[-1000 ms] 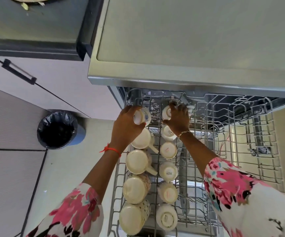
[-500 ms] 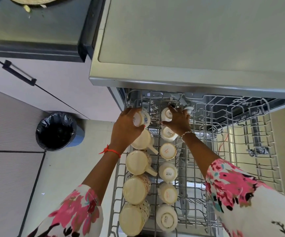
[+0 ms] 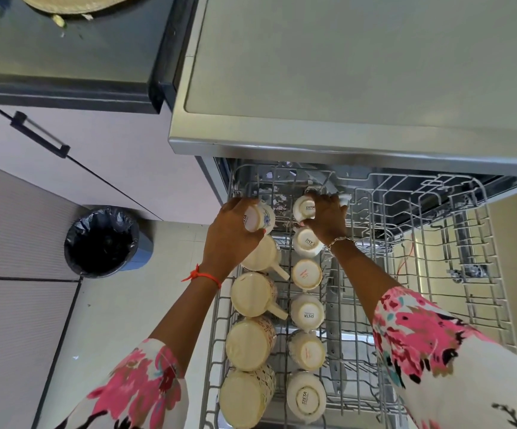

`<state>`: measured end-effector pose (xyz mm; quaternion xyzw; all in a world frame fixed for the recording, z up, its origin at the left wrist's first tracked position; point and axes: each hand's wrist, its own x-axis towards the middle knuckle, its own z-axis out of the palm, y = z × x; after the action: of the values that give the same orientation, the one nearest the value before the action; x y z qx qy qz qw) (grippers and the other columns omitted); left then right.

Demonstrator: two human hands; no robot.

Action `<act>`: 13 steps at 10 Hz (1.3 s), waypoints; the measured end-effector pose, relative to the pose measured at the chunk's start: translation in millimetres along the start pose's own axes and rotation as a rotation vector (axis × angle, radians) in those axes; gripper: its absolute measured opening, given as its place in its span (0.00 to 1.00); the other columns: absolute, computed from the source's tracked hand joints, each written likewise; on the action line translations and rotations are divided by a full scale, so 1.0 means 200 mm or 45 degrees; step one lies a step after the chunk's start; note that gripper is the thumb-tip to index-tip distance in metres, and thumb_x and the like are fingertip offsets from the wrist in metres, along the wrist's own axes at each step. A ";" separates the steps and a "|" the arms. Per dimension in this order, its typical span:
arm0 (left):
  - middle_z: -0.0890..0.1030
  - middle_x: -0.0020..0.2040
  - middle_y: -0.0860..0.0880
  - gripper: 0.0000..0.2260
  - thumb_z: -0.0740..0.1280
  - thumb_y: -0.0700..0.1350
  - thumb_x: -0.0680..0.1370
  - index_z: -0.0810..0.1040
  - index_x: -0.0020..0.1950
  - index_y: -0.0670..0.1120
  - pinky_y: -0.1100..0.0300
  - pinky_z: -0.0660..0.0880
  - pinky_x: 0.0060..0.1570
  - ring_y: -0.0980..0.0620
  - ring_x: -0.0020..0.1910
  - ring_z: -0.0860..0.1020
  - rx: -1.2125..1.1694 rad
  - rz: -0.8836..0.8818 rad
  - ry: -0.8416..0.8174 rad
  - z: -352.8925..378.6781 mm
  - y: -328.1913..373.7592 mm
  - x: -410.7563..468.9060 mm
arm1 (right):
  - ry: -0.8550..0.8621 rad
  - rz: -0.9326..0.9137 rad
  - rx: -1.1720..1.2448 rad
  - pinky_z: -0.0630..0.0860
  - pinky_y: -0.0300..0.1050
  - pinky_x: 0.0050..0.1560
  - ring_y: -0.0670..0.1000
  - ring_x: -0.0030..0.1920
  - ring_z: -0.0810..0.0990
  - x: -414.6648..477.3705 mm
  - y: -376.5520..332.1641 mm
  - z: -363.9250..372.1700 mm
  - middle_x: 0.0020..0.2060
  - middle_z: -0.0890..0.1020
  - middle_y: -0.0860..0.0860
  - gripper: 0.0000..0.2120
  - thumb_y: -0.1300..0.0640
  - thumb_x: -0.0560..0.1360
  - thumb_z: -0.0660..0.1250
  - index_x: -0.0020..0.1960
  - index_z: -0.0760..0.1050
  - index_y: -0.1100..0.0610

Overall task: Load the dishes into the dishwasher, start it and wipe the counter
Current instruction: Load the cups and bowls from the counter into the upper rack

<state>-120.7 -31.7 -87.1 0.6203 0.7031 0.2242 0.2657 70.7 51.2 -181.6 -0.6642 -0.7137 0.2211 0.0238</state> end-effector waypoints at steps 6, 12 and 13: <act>0.76 0.62 0.44 0.25 0.75 0.42 0.68 0.73 0.63 0.45 0.62 0.71 0.51 0.44 0.58 0.76 0.009 -0.017 0.009 0.00 -0.02 -0.02 | -0.226 -0.108 -0.216 0.65 0.55 0.66 0.62 0.68 0.64 0.06 -0.08 -0.06 0.68 0.65 0.60 0.36 0.54 0.67 0.74 0.71 0.63 0.53; 0.77 0.61 0.43 0.24 0.75 0.42 0.68 0.74 0.62 0.44 0.60 0.73 0.51 0.43 0.58 0.76 -0.001 -0.006 0.035 0.02 -0.03 -0.03 | -0.240 -0.013 -0.219 0.66 0.57 0.65 0.64 0.69 0.62 0.08 -0.03 -0.06 0.67 0.66 0.63 0.40 0.44 0.67 0.73 0.73 0.60 0.54; 0.77 0.61 0.43 0.24 0.75 0.42 0.67 0.74 0.62 0.45 0.61 0.72 0.50 0.44 0.58 0.76 -0.006 -0.008 0.032 0.02 -0.04 -0.03 | -0.270 -0.001 -0.207 0.64 0.58 0.65 0.65 0.69 0.61 0.08 -0.02 -0.05 0.68 0.64 0.63 0.42 0.44 0.66 0.73 0.73 0.57 0.54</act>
<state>-123.8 -39.4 -94.8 0.6147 0.7077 0.2330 0.2589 67.5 69.2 -175.3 -0.6365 -0.7281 0.2315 -0.1057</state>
